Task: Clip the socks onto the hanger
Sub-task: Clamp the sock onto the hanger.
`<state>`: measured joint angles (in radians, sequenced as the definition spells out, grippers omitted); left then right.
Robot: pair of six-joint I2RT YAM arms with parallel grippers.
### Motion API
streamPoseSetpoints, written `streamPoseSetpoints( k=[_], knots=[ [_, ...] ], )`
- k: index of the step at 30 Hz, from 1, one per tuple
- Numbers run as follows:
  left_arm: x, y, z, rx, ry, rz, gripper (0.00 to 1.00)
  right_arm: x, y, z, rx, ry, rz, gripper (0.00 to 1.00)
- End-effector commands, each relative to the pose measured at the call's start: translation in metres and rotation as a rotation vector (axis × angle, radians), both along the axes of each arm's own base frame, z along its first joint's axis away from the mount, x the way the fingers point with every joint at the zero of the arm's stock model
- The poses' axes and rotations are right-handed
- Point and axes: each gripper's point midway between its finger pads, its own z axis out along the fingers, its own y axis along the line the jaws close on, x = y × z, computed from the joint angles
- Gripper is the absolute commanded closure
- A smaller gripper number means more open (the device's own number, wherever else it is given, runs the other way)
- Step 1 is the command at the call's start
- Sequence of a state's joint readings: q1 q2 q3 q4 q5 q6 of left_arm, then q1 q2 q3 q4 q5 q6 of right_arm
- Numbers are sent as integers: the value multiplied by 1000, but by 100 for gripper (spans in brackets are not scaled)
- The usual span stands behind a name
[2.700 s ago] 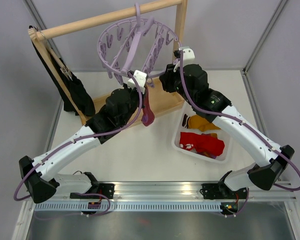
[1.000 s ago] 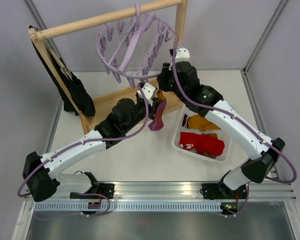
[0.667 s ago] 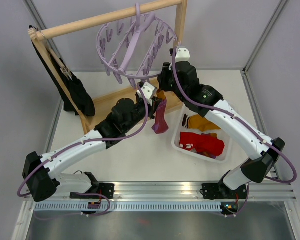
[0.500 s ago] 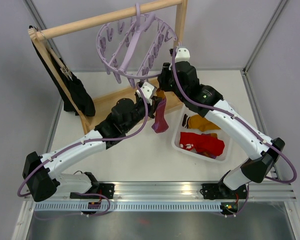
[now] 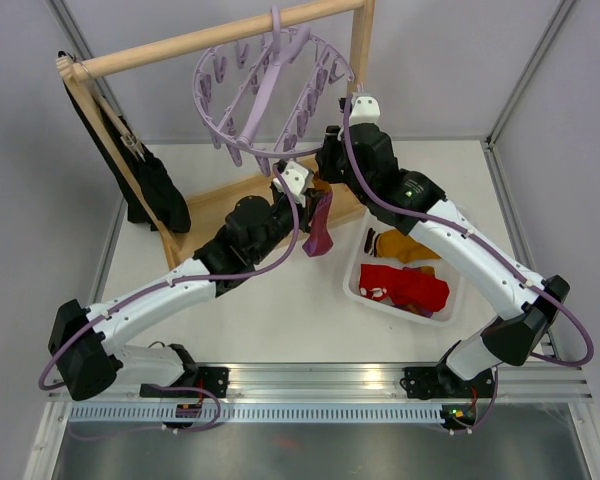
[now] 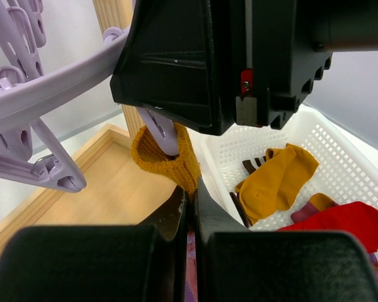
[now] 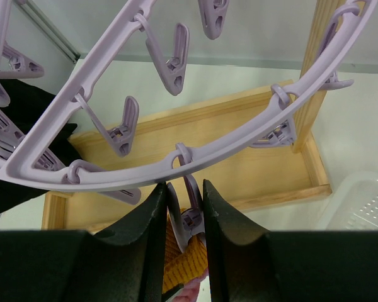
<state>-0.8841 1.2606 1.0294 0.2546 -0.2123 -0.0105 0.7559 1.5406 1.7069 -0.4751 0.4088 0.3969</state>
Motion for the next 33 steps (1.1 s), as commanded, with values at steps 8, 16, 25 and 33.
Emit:
streamPoseSetpoints(
  k=[8,16,25,33],
  knots=[
    [6,2,20,-61,-44,46,98,16,-27,5,-29,-23,-136,81],
    [8,-1,18,-55,-41,43,98,14,-26,7,-25,-29,-124,46],
    [12,-7,12,-31,-5,41,63,18,-31,6,-55,-38,-146,20],
    [3,9,20,-29,-5,58,43,40,-42,6,-69,-35,-171,19]
  ],
)
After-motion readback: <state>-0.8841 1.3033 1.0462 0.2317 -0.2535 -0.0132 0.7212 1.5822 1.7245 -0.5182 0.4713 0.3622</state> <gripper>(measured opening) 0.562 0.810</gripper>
